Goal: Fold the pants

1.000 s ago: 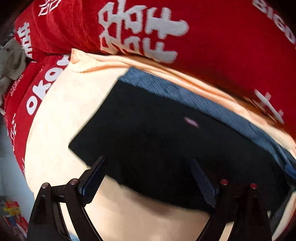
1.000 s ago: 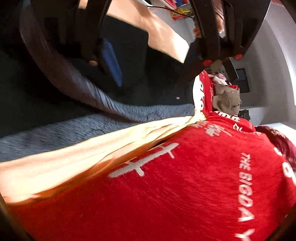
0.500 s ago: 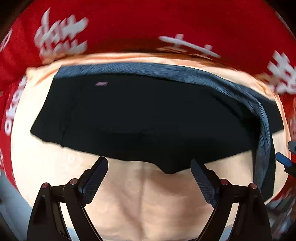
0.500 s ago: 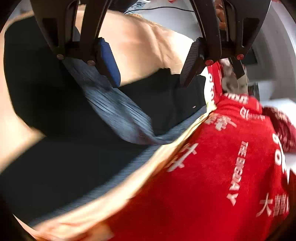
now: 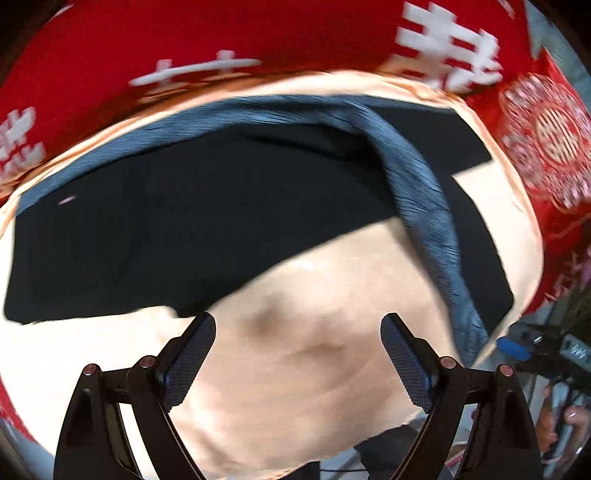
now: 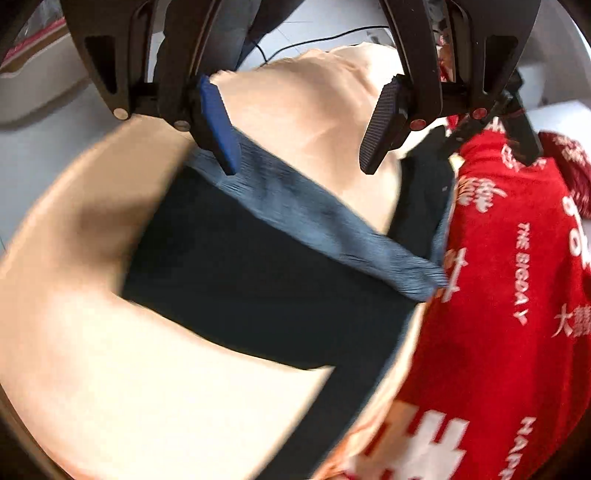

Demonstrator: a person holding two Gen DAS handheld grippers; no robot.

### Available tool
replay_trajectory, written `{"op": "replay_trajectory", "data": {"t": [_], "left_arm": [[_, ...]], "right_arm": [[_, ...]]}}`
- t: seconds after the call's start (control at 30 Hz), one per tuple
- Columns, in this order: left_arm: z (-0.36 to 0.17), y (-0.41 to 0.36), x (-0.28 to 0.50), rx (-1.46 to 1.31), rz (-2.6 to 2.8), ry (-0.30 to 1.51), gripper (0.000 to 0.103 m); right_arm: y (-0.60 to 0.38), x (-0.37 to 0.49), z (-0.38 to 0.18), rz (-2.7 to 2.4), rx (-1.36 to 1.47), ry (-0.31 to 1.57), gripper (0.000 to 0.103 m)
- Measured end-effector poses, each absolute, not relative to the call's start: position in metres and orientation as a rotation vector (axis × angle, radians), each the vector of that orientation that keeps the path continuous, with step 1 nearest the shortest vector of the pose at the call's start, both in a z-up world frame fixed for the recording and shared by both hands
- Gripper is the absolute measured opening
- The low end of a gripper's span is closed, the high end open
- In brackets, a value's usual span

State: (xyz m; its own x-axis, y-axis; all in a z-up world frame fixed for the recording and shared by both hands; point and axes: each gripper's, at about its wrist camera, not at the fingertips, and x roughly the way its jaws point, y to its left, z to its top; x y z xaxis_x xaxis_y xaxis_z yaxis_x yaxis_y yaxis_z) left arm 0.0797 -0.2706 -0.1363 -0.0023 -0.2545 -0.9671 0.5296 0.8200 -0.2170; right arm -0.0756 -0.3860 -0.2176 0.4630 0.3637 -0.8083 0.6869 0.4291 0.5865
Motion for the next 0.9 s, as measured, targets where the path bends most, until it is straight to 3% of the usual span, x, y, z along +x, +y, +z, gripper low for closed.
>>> {"op": "replay_trajectory", "data": {"t": [0.37,0.63,0.67,0.7,0.83,0.9], "left_arm": [[-0.177,-0.378,0.057,0.178,-0.768,1.526,0.092],[-0.194,-0.409,0.047,0.204,-0.762,1.572,0.092],[-0.195,-0.41,0.046,0.214,-0.748,1.568,0.089],[-0.195,-0.411,0.045,0.231,-0.729,1.564,0.077],[-0.188,-0.419,0.045,0.27,-0.721,1.562,0.039],[-0.173,-0.425,0.047,0.263,-0.738,1.554,0.037]], "right_arm": [[-0.405,-0.113,-0.287,-0.108,1.339,1.149,0.07],[-0.418,-0.124,-0.326,0.057,1.645,1.008,0.069],[-0.417,-0.121,-0.327,0.053,1.659,1.009,0.052],[-0.416,-0.121,-0.328,0.044,1.657,1.025,0.021],[-0.417,-0.114,-0.319,0.076,1.65,1.029,0.019],[-0.42,-0.103,-0.303,0.115,1.62,1.015,0.018]]}}
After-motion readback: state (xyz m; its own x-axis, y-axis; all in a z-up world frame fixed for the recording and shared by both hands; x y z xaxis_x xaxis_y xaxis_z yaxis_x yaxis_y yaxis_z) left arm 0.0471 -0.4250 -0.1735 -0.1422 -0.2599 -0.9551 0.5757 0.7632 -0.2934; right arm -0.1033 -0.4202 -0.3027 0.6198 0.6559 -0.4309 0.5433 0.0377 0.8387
